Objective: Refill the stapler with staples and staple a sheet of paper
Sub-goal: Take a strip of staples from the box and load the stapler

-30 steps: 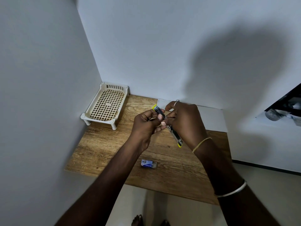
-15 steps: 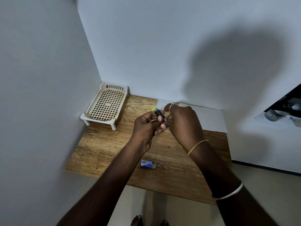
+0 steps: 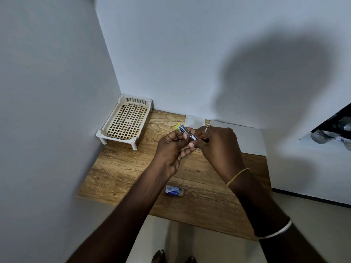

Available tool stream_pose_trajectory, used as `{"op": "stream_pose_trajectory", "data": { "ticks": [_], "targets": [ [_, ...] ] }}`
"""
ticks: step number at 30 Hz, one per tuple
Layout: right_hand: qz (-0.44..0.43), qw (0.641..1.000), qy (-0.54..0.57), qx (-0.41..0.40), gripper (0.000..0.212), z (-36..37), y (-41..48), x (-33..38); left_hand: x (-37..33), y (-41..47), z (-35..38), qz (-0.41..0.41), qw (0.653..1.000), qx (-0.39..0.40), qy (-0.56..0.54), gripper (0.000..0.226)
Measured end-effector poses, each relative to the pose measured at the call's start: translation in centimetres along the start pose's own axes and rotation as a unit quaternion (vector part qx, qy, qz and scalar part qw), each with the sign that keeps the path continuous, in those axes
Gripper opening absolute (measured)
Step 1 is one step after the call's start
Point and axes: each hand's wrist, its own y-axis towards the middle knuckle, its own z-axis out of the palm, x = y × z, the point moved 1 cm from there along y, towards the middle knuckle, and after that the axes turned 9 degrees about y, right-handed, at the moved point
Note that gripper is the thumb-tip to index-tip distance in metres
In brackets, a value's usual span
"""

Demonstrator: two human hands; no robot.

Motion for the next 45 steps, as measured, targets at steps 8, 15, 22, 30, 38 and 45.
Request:
{"op": "stream_pose_trajectory", "data": {
  "ticks": [8, 15, 22, 30, 38, 45],
  "targets": [
    [-0.021, 0.999, -0.04, -0.013, 0.008, 0.5, -1.0, 0.2, -0.3, -0.1, 0.0, 0.0, 1.0, -0.011, -0.02, 0.014],
    [-0.045, 0.995, -0.091, -0.015, 0.012, 0.6, -1.8, 0.4, -0.5, -0.3, 0.2, 0.001, 0.999, -0.018, -0.039, 0.015],
    [-0.043, 0.995, -0.094, -0.005, 0.007, 0.7, -1.6, 0.4, 0.1, -0.1, 0.1, 0.001, 0.999, -0.024, -0.025, 0.014],
    [-0.026, 0.989, -0.138, -0.039, 0.01, 0.5, -1.6, 0.9, 0.4, 0.0, -0.1, 0.01, 1.0, -0.015, -0.013, 0.015],
    [0.104, 0.992, 0.053, 0.046, 0.032, 0.1, -0.2, -0.6, 0.5, 0.1, -0.1, 0.017, 1.0, -0.011, 0.005, 0.016],
    [0.131, 0.977, 0.138, 0.101, 0.037, -0.6, 1.0, -1.8, 0.7, 0.3, 0.0, 0.013, 1.0, -0.006, 0.016, 0.013]
  ]
}}
